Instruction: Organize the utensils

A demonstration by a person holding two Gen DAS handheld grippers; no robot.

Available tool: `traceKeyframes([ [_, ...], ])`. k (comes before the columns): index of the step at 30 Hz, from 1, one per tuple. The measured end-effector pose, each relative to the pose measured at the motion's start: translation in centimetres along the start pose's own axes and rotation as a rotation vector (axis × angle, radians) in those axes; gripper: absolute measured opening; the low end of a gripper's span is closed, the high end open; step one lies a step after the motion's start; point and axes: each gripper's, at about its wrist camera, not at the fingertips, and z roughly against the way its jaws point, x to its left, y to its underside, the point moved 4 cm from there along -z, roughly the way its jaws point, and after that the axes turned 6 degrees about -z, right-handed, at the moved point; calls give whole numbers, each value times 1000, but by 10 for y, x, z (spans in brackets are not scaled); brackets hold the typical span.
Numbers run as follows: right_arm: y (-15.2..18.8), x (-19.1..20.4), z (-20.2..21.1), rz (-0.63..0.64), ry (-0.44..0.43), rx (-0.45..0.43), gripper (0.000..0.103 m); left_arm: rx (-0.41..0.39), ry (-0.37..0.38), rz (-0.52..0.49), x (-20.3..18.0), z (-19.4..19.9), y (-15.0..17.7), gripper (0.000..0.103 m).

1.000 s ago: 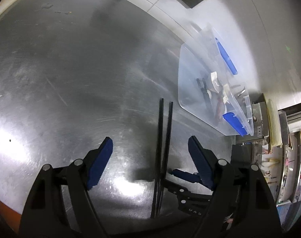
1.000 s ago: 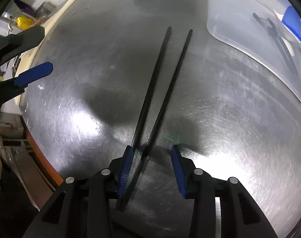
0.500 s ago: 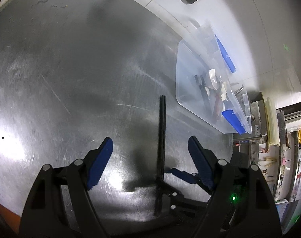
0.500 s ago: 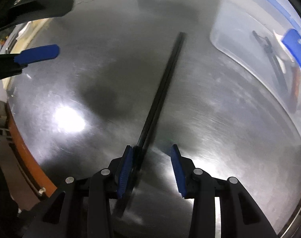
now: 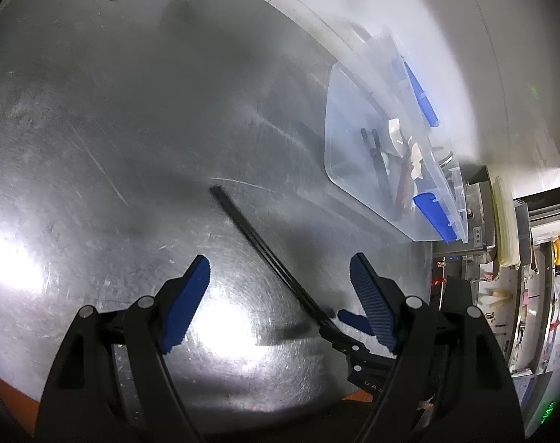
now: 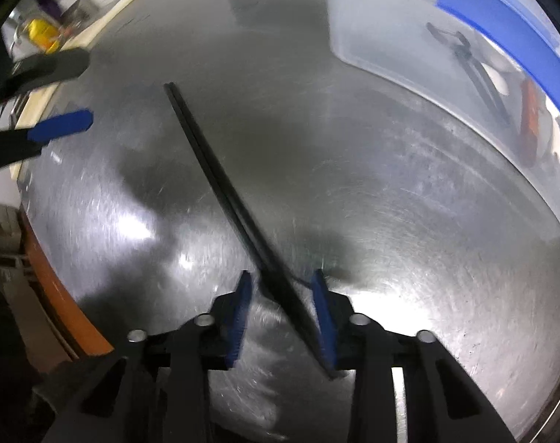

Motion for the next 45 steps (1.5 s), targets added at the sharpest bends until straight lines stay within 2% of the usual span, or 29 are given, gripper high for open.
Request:
traceKeyframes([
  [1, 2, -1, 0, 19, 10, 1, 28, 2, 0, 0, 0, -1, 0, 75],
  [2, 5, 2, 0, 52, 32, -10, 21, 6, 1, 1, -1, -2, 1, 75],
  [4, 10, 9, -1, 124, 68, -15, 18, 15, 8, 3, -3, -5, 3, 75],
  [6, 15, 12, -1, 144, 63, -6, 14, 28, 22, 14, -3, -10, 5, 75],
  [9, 20, 10, -1, 85, -17, 23, 13, 60, 53, 33, -5, -20, 11, 75],
  [12, 20, 1, 2, 10, -143, 56, 13, 89, 74, 47, -7, -29, 18, 75],
  [16, 23, -11, 7, -24, -169, 61, 13, 125, 109, 65, -14, -42, 25, 75],
  [22, 21, -26, 11, -154, -380, 122, 13, 199, 200, 111, -27, -70, 35, 75],
  [25, 26, -27, 19, -194, -455, 137, 13, 255, 231, 136, -37, -90, 45, 75],
  [30, 29, -36, 29, -201, -503, 143, 13, 308, 238, 146, -50, -110, 57, 73],
  [31, 31, -37, 30, -201, -505, 142, 13, 305, 236, 151, -51, -112, 58, 70],
  [33, 30, -41, 30, -197, -504, 144, 13, 291, 226, 165, -51, -113, 59, 45],
  [36, 32, -43, 23, -194, -502, 148, 13, 277, 201, 192, -45, -114, 58, 21],
  [39, 31, -45, 21, -191, -496, 153, 13, 265, 185, 207, -40, -114, 59, 10],
  [42, 24, -29, 21, -187, -491, 162, 13, 263, 182, 211, -36, -112, 59, 7],
  [45, 22, -29, 20, -174, -478, 165, 13, 261, 183, 214, -34, -112, 60, 6],
])
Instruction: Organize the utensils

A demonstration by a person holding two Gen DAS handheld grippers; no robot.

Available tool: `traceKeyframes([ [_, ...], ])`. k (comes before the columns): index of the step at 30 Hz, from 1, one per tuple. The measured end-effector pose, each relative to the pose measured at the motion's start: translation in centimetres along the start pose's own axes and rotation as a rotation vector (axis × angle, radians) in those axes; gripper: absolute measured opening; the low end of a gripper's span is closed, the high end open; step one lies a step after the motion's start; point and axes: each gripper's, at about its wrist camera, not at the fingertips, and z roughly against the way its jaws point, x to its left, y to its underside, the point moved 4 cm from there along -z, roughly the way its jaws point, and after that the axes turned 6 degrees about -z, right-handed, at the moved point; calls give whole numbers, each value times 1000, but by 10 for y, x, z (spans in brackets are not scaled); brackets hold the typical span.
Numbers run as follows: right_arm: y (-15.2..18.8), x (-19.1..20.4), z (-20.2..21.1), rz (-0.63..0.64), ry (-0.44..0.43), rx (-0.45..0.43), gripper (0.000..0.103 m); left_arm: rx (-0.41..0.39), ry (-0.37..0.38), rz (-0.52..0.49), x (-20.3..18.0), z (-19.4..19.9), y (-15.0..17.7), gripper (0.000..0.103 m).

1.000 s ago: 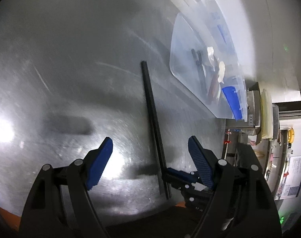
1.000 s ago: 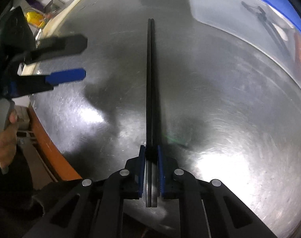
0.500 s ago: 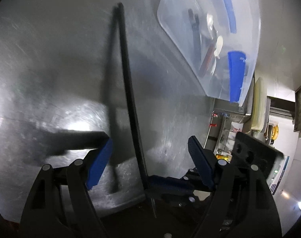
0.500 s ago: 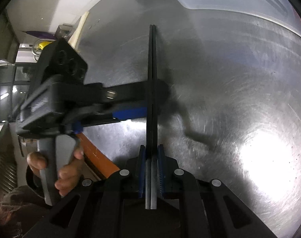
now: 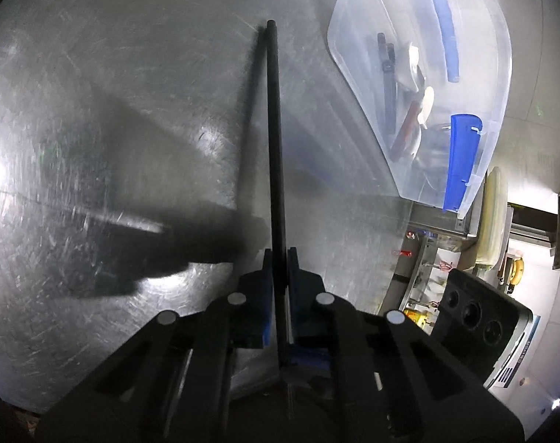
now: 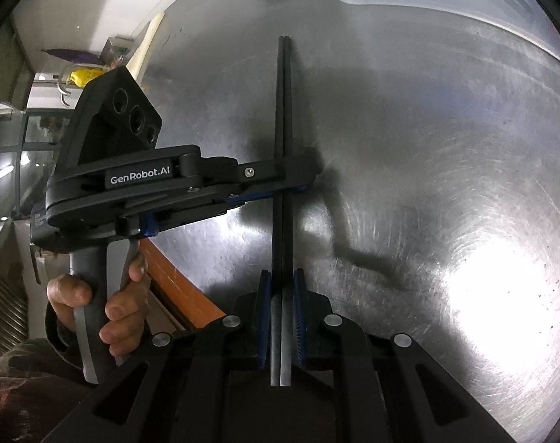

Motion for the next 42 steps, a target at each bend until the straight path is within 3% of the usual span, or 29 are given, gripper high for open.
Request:
traceKeyframes([
  [5, 2, 17, 0, 99, 160, -47, 13, -5, 20, 1, 3, 1, 0, 6],
  [8, 4, 26, 0, 139, 206, -60, 13, -11, 22, 1, 3, 3, 1, 6],
  [36, 4, 26, 43, 186, 191, -168, 13, -94, 67, -90, -35, 26, -3, 6],
  [42, 6, 34, 66, 222, 182, -212, 13, -128, 108, -122, -48, 39, -2, 5],
])
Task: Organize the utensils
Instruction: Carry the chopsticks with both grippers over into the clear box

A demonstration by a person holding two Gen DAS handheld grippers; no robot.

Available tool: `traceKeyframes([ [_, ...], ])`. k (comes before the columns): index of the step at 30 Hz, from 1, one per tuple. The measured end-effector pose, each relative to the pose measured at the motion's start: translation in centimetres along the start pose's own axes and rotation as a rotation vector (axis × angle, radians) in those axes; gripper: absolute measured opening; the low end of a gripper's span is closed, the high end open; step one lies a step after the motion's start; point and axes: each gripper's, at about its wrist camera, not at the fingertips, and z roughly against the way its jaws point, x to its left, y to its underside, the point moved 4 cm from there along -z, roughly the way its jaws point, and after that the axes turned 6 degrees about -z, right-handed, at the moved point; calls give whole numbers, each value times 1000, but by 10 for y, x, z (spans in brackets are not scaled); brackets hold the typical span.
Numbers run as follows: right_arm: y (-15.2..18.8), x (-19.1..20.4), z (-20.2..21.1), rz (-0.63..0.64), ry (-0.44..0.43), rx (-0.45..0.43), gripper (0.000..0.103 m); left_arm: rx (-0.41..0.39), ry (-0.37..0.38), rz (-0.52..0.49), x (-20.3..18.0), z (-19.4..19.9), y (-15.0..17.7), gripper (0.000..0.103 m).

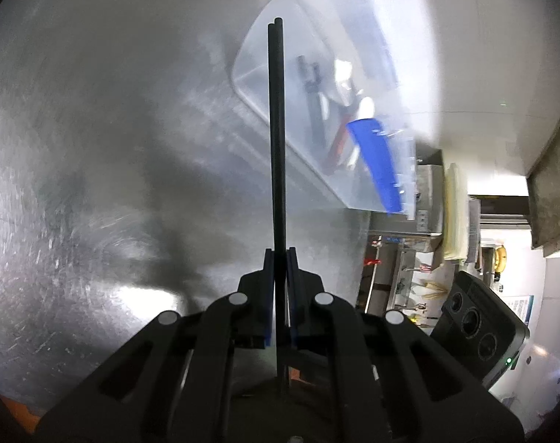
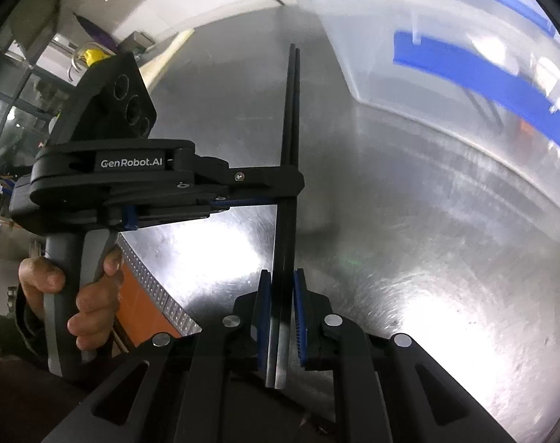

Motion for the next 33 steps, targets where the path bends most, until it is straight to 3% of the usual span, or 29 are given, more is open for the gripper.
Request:
traceKeyframes([
  [15, -21, 2, 97, 90, 73, -204, 13, -94, 146, -168, -88, 27, -29, 5],
  [23, -77, -23, 155, 87, 131, -353, 13, -116, 142, -301, -162, 18, -96, 6],
  [25, -96, -31, 167, 83, 129, -377, 1, -119, 126, -330, -182, 8, -113, 5],
  [29, -128, -56, 172, 60, 154, -378, 1, -70, 122, -381, -210, -25, -160, 5],
  [33, -165, -110, 141, -22, 184, -278, 1, 62, 91, -304, -193, -97, -201, 5],
])
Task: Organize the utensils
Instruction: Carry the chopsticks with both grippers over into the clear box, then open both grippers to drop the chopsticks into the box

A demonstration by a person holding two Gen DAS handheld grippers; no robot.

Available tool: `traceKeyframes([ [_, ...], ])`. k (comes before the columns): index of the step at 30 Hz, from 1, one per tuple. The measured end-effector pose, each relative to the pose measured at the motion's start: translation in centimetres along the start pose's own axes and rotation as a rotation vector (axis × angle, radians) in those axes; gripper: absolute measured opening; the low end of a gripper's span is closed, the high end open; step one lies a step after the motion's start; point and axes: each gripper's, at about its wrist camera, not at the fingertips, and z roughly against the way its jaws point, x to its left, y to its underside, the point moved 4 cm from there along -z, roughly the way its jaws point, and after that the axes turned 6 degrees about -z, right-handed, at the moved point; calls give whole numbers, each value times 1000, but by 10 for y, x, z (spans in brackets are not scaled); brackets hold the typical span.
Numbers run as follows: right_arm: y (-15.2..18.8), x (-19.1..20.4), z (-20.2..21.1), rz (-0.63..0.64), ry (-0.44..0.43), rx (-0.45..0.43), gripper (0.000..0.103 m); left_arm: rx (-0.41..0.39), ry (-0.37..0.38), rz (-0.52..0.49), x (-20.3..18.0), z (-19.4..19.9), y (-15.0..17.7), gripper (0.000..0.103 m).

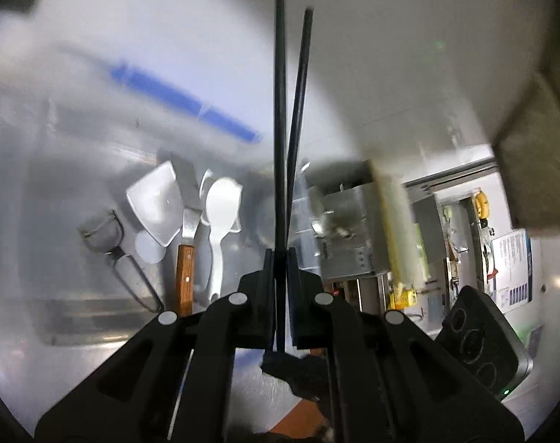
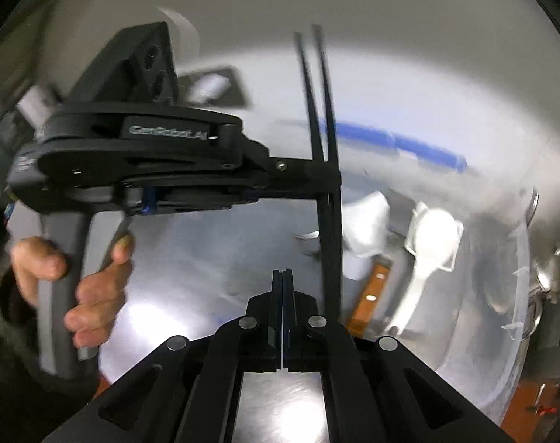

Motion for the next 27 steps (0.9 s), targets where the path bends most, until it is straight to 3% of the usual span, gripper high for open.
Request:
traceKeyframes([
  [6, -9, -72, -73, -132, 10, 169, 1, 186, -116, 98, 67, -87, -20, 5],
  [12, -13, -102, -105, -175, 21, 257, 1, 290, -254, 158, 101, -116, -18, 5],
  [15, -15, -104, -104, -179, 36, 244, 3, 311, -299, 145, 102, -115, -14, 6],
  [18, -11, -93, -84, -136, 75, 170, 4, 284, -332, 74, 83, -98, -14, 6],
  [20, -3, -76, -52, -75, 135, 83, 7, 239, -376, -6, 58, -75, -10, 6],
  [22, 7, -62, -23, -24, 183, -6, 17, 159, -432, -112, 28, -46, -2, 6],
  [24, 20, -49, 6, 2, 228, -99, 41, 76, -504, -210, -2, -19, 9, 19],
  [25, 28, -44, 21, 5, 250, -145, 44, 30, -538, -256, -18, -3, 19, 28],
  [26, 39, -38, 35, 6, 272, -186, 47, -2, -562, -283, -26, 10, 26, 53],
  [27, 48, -34, 42, -1, 286, -209, 50, -51, -598, -319, -38, 25, 37, 71],
])
